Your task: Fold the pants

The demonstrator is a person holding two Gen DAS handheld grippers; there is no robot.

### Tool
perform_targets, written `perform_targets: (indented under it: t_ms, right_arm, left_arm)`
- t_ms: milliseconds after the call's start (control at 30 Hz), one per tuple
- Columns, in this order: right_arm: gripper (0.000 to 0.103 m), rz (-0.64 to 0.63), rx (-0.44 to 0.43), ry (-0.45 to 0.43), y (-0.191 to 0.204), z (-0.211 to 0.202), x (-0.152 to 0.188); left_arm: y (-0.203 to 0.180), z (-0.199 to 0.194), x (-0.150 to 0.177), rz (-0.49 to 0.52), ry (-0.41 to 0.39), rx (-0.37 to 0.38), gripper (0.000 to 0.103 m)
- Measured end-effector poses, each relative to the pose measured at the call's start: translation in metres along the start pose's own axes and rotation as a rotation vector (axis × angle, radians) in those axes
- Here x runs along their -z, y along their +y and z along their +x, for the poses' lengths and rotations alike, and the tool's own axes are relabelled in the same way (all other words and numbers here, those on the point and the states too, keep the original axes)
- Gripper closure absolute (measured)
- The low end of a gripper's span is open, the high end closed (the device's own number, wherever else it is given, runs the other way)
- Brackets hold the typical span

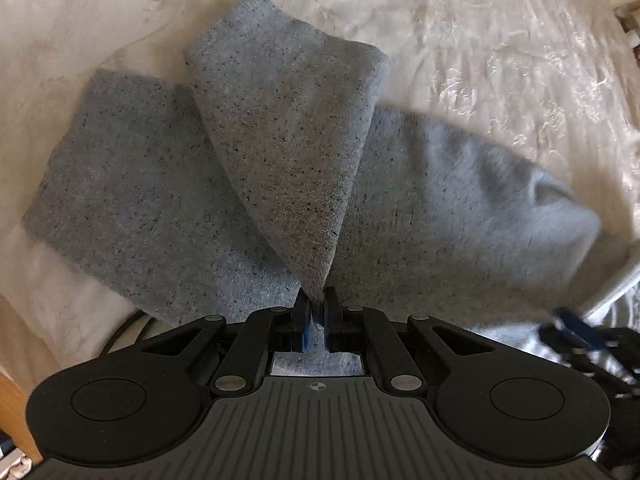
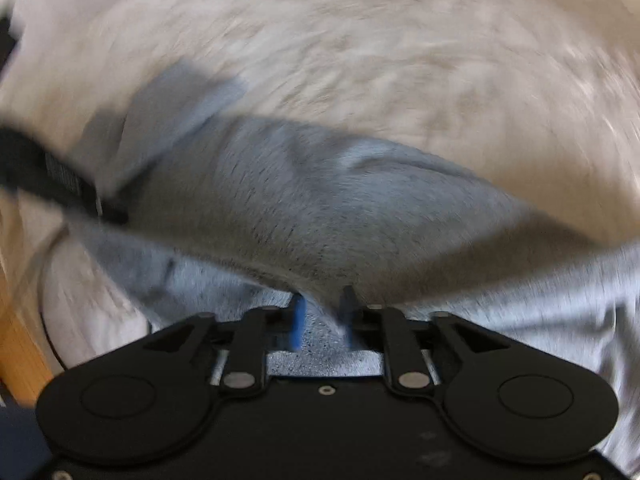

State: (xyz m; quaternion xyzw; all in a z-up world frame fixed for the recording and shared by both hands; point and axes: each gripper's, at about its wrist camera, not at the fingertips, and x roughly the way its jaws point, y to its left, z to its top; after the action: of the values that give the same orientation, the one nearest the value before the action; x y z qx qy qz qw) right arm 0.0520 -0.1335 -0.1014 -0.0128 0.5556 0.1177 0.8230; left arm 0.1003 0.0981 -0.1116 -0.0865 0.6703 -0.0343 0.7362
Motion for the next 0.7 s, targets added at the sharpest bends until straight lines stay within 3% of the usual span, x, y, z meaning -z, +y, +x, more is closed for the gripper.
perform_targets:
  t_ms: [67, 167, 267, 367, 433, 500, 533, 633, 667, 700]
  right_arm:
    - [0.04, 0.115, 0.06, -0.051, -0.019, -0.015, -0.001]
    - [0.038, 0.277, 0.209, -0.109, -0.059, -0.031, -0.005]
    - [0.017, 0.41, 0.362, -0.129, -0.103, -0.036, -0.017]
    - [0.016, 0.486, 0.508, -0.134, -0.142, -0.033, -0.041]
    - [0.01, 0.523, 0.582, -0.113, -0.164, -0.026, -0.056]
    - [0.01, 0.58, 0.627, -0.103, -0.185, -0.02, -0.072]
    - [0.009, 0.614, 0.643, -0.095, -0.194, -0.016, -0.08]
    - [0.01, 0.693, 0.697, 0.006, -0.22, 0.006, -0.098]
    - [0.016, 0.71, 0.709, 0.042, -0.222, 0.01, -0.097]
    - [0.04, 0.719, 0.714, 0.081, -0.23, 0.017, -0.096]
  left_arm:
    - [-0.004, 0.002, -0.002, 0.031, -0.011, -0.021, 0.097]
    - [-0.005, 0.001, -0.004, 0.044, -0.02, -0.032, 0.097]
    - [-0.005, -0.004, -0.007, 0.043, -0.028, -0.032, 0.097]
    - [-0.004, -0.007, -0.009, 0.04, -0.031, -0.036, 0.097]
    - [-0.005, -0.008, -0.009, 0.039, -0.035, -0.042, 0.097]
    - [-0.005, -0.01, -0.009, 0.036, -0.037, -0.048, 0.097]
    - [-0.002, -0.012, 0.006, 0.034, -0.04, -0.049, 0.097]
    - [-0.004, -0.011, 0.007, 0.024, -0.044, -0.049, 0.097]
    - [-0.004, -0.012, 0.007, 0.02, -0.044, -0.049, 0.097]
    - [-0.003, -0.013, 0.008, 0.018, -0.044, -0.048, 0.097]
